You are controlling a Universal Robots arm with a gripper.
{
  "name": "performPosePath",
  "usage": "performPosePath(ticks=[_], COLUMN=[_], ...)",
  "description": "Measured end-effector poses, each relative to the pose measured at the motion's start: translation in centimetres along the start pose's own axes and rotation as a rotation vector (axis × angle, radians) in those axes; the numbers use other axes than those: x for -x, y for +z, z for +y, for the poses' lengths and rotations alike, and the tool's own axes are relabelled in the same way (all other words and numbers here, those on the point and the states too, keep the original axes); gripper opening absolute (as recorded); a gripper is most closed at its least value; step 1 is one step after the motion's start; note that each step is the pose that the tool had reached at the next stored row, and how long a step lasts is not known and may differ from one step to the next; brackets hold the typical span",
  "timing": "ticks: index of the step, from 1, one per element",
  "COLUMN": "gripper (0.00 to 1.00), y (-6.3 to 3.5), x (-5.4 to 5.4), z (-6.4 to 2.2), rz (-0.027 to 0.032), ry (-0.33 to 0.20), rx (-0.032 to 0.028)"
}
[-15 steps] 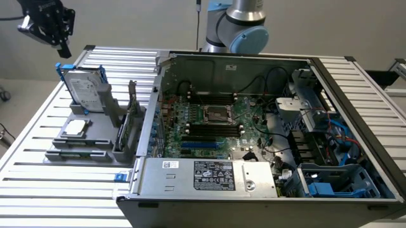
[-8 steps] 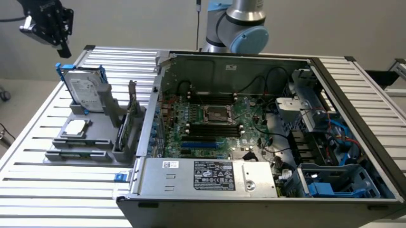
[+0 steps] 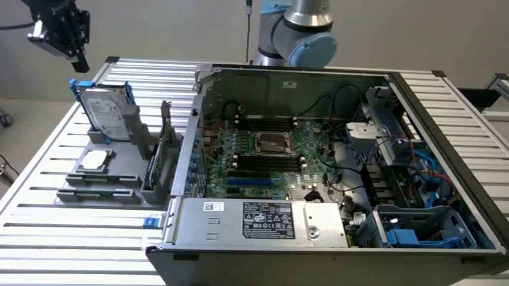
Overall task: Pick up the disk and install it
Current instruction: 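Pick up the disk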
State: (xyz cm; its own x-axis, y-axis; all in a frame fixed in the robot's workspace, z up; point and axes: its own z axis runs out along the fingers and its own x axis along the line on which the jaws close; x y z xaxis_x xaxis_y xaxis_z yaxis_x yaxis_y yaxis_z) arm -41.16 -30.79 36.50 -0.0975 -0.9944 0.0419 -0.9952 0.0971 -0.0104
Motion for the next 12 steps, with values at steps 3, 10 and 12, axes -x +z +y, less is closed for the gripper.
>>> performPosePath(ticks=[3, 10, 12], gripper=[0.11, 0.11, 0.11], y=[0.02, 0.21, 0.22], x=[-0.02, -0.04, -0.02], z=[0.18, 0.56, 0.71], rz=[-0.0036, -0.0146, -0.0169], ry=[-0.009, -0.041, -0.045], rx=[0.0034, 0.0043, 0.0063])
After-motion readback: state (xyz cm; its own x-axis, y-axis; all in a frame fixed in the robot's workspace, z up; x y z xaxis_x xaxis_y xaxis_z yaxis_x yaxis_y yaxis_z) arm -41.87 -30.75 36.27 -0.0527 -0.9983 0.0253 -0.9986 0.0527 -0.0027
